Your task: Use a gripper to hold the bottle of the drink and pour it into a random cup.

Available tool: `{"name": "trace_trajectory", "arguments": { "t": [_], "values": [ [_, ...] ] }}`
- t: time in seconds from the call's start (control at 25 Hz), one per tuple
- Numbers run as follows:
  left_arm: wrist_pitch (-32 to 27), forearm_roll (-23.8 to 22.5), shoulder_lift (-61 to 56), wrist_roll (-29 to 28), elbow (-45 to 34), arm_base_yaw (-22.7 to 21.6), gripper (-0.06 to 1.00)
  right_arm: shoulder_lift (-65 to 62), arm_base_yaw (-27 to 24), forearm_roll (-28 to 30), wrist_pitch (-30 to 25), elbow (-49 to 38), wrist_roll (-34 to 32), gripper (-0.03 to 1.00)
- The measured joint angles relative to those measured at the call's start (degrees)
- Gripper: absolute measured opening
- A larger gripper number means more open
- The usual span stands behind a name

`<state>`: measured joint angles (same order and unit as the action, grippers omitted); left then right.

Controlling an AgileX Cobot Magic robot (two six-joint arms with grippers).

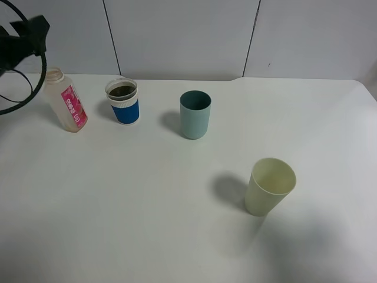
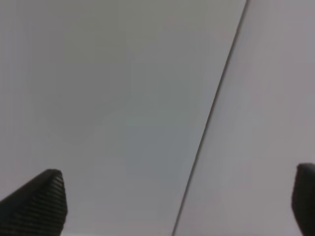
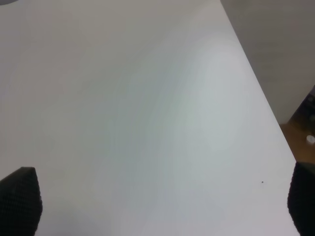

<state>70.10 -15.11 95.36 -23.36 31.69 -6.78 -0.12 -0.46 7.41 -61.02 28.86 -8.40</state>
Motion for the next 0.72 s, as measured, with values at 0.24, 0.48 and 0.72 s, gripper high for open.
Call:
{"name": "trace_trajectory", "arguments": {
  "t": [0.24, 0.48, 0.72],
  "values": [
    [-4.91, 0.11, -11.21, -0.16, -0.05, 0.00, 0.87, 0.00, 0.00, 0.00, 0.00, 0.00, 0.00, 1.00],
    [-15.32, 0.11, -22.52, -0.16, -0.05, 0.00, 0.87, 0.00, 0.00, 0.00, 0.00, 0.00, 0.00, 1.00],
    [-27.75, 0.11, -34.04, -0.19, -0.08, 0.00, 0.87, 0.00, 0.00, 0.00, 0.00, 0.00, 0.00, 1.00]
  ]
}}
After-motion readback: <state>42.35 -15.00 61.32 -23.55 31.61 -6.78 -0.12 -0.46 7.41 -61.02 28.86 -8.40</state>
